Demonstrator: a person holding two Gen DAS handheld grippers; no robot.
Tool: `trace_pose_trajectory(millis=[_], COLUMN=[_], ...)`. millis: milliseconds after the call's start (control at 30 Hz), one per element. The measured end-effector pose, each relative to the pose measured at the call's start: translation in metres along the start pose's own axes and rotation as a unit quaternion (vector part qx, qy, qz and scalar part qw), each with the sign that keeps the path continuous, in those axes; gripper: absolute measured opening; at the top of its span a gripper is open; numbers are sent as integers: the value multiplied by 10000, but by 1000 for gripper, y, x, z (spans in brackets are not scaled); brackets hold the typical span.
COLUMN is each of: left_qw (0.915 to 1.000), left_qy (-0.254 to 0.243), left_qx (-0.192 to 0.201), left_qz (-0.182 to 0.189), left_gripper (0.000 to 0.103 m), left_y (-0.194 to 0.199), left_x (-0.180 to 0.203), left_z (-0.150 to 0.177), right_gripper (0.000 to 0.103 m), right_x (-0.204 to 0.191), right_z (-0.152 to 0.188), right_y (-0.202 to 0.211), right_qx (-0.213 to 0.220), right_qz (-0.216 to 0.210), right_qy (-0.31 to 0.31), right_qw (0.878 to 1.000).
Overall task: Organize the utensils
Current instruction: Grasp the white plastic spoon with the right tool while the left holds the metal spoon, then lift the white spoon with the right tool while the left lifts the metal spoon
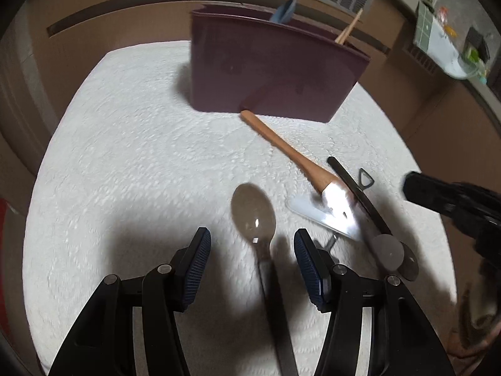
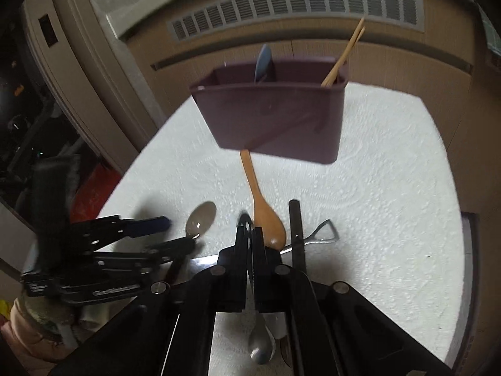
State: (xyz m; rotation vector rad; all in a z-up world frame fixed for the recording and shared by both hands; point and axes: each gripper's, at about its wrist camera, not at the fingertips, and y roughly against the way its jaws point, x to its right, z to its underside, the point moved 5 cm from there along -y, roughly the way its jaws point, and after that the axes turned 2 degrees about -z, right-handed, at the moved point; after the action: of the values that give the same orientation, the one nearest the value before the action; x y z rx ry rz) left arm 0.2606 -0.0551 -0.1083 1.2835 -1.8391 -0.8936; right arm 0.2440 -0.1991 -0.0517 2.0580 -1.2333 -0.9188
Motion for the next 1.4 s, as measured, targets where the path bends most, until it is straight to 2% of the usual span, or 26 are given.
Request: trace_pose_trajectory(millis=[100,133,167,200,267,367,433,567,700,733,833,900,1033,1067,1100,1133,1233,1267,1400], left_qw=[9988,9979,9972,9966,9976,9984,9983,9970,9962,9960,9955,9954,9954,9953,9952,9950,9943,9940,9923], left_qy=[-317,-434,-504,-550,-480,-325,-180,33,135,156,239,280,334,339,347,351,303,283,230], left_qx=[-160,-174,-161,-148,-54,273,483,757,854,869,915,915,899,900,909,926,1019,1056,1215], left_qz=[-342,-444,-524,-591,-498,-384,-256,-180,-127,-109,-62,-18,79,99,112,127,115,102,74], left_gripper=[54,48,36,35,35,35,35,35,35,35,35,35,35,35,35,35,35,35,35], left_y=[-15,-18,-19,-18,-12,6,19,36,48,50,54,51,48,48,48,49,58,62,78], left_x=[10,13,14,14,14,12,9,-1,-12,-13,-18,-19,-21,-20,-20,-18,-15,-14,-11], left_z=[-14,-17,-19,-20,-17,-7,2,12,15,15,16,16,18,17,17,17,18,18,20], right_gripper=[2,2,2,3,7,7,13,14,14,14,20,32,34,31,14,7,7,0,0], right_x=[4,6,8,9,5,-5,-13,-23,-29,-30,-33,-30,-26,-25,-24,-24,-19,-17,-14], right_z=[-1,0,2,3,11,28,37,40,36,34,38,45,62,63,63,61,54,50,46], right_y=[7,8,9,7,5,-2,-12,-40,-67,-68,-64,-58,-46,-45,-45,-45,-38,-34,-4], right_qx=[82,89,78,59,-36,-282,-495,-797,-1124,-1055,-1150,-1188,-1125,-1088,-1034,-988,-932,-858,-559], right_qz=[19,-3,-23,-25,-57,-102,-212,-218,-158,-125,-69,-32,162,234,363,479,278,256,-29], right_qy=[-20,-31,-14,29,203,611,813,1032,1264,1378,1613,1636,1721,1725,1715,1693,1275,1222,993], right_qw=[10000,10000,10000,10000,9998,9977,9952,9912,9855,9848,9802,9793,9785,9787,9791,9794,9871,9885,9935])
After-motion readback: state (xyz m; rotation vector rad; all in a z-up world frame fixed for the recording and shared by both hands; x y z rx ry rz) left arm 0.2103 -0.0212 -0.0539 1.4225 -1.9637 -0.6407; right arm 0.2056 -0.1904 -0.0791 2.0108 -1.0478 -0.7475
